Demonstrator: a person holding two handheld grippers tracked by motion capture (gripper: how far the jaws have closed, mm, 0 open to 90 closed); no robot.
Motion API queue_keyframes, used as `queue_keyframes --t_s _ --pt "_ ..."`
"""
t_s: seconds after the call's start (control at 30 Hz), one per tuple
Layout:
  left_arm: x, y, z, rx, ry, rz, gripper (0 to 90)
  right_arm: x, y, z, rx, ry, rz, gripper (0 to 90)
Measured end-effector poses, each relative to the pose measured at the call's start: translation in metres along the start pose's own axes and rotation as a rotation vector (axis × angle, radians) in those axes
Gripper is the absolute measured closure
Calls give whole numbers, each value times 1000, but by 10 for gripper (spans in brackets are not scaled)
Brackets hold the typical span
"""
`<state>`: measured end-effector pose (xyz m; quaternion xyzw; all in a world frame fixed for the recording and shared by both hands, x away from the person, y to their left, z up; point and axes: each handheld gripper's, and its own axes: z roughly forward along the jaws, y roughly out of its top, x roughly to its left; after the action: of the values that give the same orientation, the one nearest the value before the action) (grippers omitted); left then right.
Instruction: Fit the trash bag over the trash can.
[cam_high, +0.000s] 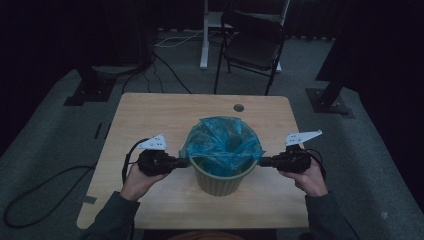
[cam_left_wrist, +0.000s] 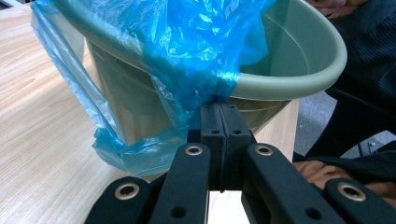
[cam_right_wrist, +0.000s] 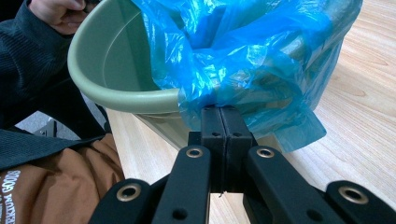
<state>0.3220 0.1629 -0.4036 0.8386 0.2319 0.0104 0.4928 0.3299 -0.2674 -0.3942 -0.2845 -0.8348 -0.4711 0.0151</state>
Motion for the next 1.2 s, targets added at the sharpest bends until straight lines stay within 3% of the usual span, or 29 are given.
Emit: queue_keyframes --t_s 0.4,0.57,0.73,1.2 --pt "5 4 4 -9 26 -9 899 -6 2 6 -10 2 16 899" --pt "16 7 5 -23 56 -37 899 -10 10 15 -6 -14 19 900" --pt "14 4 8 -17 47 -37 899 -14 12 20 -17 -3 24 899" --pt "6 -3 21 13 12 -31 899 -8 6 32 36 34 10 899"
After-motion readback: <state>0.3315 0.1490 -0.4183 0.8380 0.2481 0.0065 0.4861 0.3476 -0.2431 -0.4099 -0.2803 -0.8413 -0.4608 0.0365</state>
